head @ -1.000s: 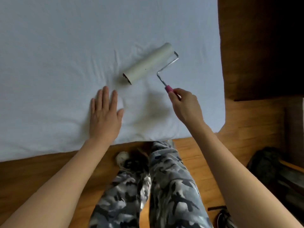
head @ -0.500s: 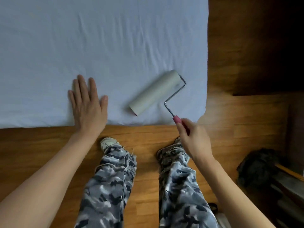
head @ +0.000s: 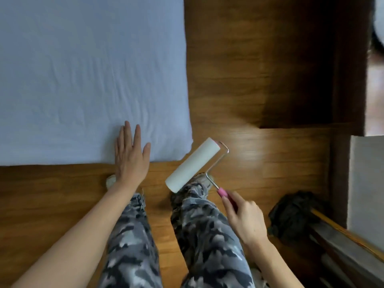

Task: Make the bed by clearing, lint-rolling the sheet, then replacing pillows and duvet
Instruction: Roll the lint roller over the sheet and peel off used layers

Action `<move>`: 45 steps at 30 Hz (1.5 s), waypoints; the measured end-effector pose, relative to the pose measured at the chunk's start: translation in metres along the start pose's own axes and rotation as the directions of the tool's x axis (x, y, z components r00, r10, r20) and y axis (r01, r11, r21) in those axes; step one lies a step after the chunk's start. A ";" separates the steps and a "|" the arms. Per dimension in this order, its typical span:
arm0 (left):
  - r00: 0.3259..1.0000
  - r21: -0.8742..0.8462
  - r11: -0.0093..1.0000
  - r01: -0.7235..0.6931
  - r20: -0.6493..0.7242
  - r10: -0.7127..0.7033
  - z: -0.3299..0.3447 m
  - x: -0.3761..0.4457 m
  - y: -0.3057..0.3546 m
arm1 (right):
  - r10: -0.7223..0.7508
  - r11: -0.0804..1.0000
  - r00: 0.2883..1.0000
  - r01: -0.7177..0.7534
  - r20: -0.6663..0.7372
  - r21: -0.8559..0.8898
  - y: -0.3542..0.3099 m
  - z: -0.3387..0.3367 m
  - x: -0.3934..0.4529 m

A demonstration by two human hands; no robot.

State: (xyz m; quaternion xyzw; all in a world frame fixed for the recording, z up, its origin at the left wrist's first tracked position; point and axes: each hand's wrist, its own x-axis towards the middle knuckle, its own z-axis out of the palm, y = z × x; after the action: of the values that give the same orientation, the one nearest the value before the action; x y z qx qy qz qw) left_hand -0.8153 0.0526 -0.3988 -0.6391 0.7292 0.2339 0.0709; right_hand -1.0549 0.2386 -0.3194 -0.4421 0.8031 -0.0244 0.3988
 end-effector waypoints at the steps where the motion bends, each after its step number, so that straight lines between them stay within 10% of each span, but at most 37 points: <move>1: 1.000 -0.009 1.000 -0.007 0.010 0.008 -0.010 -0.002 0.016 | -0.004 1.000 1.000 0.004 -0.020 0.023 -0.002 -0.019 0.001; 14: 0.999 -0.124 0.992 0.007 0.051 -0.001 -0.166 0.036 0.138 | 0.068 0.989 0.998 -0.069 0.009 0.133 -0.080 -0.229 0.058; 29: 0.974 -0.320 0.927 0.196 -0.046 -0.222 -0.313 0.246 0.172 | -0.157 0.976 0.965 0.185 0.212 -0.119 -0.280 -0.408 0.300; 38: 0.725 -0.459 0.643 0.613 0.004 -0.688 -0.340 0.364 0.153 | -0.290 0.843 0.855 0.441 0.430 -0.307 -0.435 -0.450 0.510; 45: 0.487 -0.593 0.347 0.727 0.089 -0.869 -0.348 0.445 0.146 | -0.338 0.542 0.682 0.704 0.648 -0.459 -0.530 -0.432 0.612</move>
State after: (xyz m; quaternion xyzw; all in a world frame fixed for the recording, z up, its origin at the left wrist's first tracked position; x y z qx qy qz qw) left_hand -0.9654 -0.4875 -0.2347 -0.9262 0.2179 0.2900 -0.1026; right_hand -1.1529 -0.6656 -0.1964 -0.7722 0.4477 0.2600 0.3683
